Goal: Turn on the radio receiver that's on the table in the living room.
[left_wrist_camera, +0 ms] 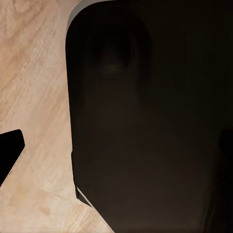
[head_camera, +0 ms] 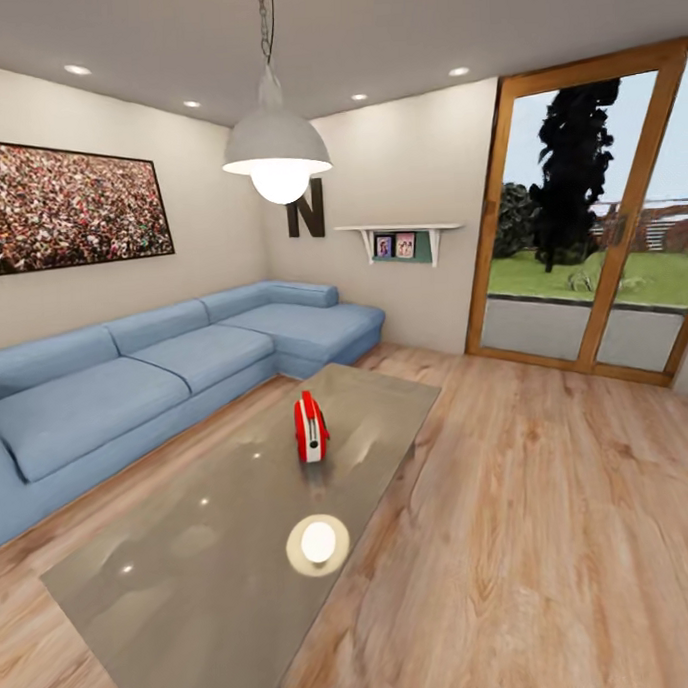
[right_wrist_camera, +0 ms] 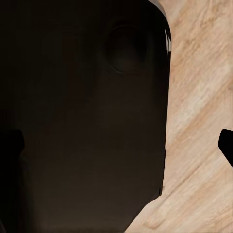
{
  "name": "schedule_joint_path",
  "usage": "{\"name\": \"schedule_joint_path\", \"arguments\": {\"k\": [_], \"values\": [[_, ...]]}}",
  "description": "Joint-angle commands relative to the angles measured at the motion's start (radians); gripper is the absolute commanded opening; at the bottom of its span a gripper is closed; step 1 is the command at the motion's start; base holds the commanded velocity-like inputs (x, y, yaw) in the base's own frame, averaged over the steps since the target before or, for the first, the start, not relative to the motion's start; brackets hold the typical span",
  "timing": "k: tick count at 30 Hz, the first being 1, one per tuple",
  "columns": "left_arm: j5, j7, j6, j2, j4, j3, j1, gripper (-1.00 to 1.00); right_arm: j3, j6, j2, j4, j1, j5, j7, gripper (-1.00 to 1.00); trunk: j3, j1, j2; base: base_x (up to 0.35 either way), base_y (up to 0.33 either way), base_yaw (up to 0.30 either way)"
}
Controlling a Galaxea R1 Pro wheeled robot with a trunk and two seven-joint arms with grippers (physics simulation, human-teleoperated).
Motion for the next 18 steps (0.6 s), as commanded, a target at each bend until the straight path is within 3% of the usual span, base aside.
{"name": "schedule_joint_path", "arguments": {"k": [1, 18], "values": [[0.0, 0.0, 0.0, 0.0, 0.0, 0.0, 0.0, 1.0, 0.0, 0.0, 0.0, 0.0, 0.0, 0.0, 0.0, 1.0, 0.0, 0.0, 0.0, 0.0, 0.0, -0.281], [0.0, 0.0, -0.001, -0.003, 0.0, 0.0, 0.0, 1.0, 0.0, 0.0, 0.0, 0.0, 0.0, 0.0, 0.0, 1.0, 0.0, 0.0, 0.0, 0.0, 0.0, -0.282]]}}
